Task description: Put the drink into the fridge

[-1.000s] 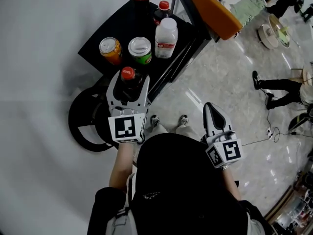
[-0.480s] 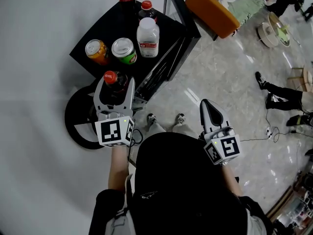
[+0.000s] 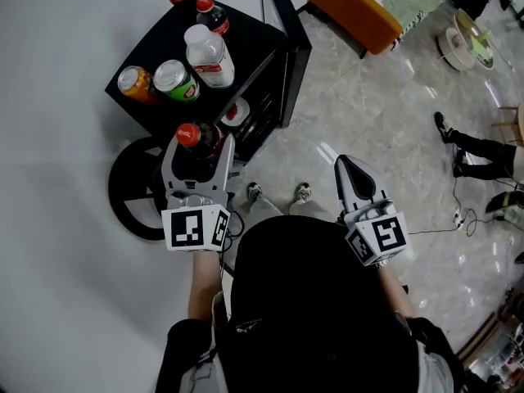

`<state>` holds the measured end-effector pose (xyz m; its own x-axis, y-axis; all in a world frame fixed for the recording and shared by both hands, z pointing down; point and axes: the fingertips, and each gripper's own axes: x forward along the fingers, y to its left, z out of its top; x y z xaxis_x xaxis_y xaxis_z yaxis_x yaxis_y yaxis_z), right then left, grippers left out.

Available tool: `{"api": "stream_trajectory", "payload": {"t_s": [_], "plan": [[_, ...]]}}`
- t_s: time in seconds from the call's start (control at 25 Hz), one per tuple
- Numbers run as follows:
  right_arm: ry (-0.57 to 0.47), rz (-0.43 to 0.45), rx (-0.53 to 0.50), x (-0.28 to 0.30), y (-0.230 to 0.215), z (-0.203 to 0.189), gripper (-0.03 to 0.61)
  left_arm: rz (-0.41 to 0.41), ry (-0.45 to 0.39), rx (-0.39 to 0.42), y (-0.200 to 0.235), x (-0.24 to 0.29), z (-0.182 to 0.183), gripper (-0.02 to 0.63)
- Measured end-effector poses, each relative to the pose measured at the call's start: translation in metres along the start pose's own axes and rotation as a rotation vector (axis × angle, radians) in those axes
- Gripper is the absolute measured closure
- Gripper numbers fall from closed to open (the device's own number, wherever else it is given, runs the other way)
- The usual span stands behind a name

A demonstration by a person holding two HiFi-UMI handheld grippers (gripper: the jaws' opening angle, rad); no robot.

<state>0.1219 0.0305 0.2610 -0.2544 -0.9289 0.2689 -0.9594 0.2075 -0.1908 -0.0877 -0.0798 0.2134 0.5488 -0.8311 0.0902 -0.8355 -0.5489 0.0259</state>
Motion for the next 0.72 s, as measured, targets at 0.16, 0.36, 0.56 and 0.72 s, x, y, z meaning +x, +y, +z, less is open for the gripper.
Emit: {"api": "stream_trajectory", "payload": {"t_s": [0.16, 0.36, 0.56, 0.72], "plan": [[0.016, 0.021, 0.007, -0.016, -0.026, -0.006, 0.565, -0.001, 0.010, -0.018, -0.036, 0.001, -0.007, 0.296], [0.070, 0.080, -0.035, -0.025, -0.055, -0.018, 0.565, -0.007, 0.000, -0.047, -0.074, 0.003, -0.018, 0.296], [0.114, 0.142, -0.127, -0.026, -0.079, -0.031, 0.565, -0.011, -0.001, -0.044, -0.098, 0.009, -0.029, 0.296], [0.087, 0.197, -0.135, -0.009, -0.089, -0.026, 0.565, -0.026, 0.012, -0.030, -0.112, 0.020, -0.045, 0.297]]}}
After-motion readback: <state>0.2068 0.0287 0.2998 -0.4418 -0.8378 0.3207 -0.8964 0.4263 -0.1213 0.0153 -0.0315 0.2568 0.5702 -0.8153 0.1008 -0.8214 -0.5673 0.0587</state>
